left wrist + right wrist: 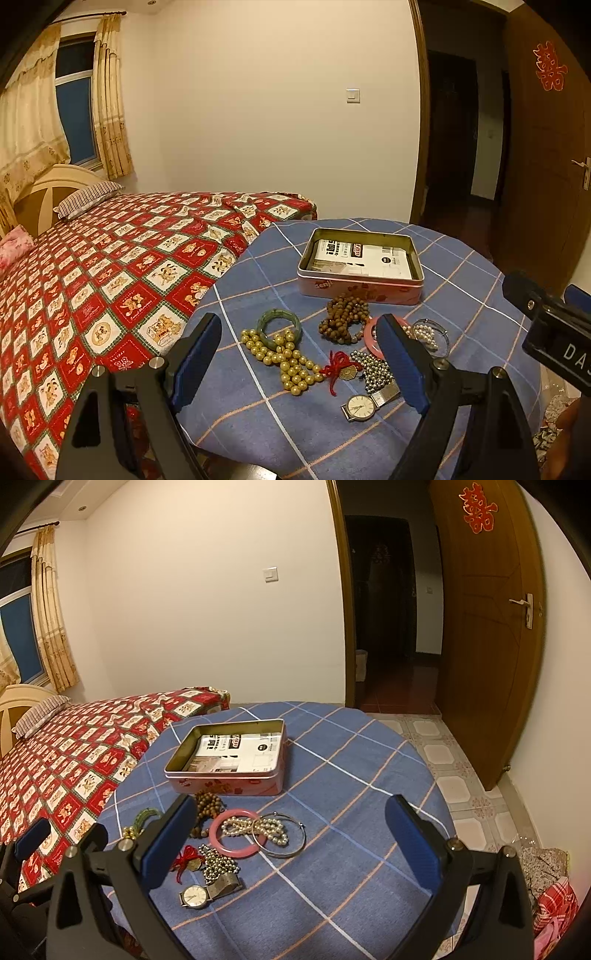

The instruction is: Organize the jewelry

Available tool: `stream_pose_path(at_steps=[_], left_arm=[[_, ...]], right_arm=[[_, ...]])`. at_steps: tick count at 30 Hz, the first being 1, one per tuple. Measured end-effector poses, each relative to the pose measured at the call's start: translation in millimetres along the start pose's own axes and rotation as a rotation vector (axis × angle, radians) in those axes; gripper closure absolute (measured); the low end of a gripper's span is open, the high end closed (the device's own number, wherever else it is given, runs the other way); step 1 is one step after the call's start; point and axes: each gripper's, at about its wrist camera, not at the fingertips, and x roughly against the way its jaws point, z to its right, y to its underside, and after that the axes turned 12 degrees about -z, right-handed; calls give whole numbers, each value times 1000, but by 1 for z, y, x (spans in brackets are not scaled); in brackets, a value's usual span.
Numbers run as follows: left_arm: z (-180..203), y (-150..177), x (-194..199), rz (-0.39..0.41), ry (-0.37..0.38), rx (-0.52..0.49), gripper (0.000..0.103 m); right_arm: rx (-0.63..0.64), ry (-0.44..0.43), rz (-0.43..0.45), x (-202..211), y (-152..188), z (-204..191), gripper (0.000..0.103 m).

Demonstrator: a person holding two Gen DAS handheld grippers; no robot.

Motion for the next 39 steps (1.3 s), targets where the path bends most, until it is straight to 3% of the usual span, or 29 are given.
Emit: stream_pose_path(at_steps=[39], left_arm=[[-1,2,1,4,1,5,17]], right_arm=[[4,-3,-4,1,0,-4,0]])
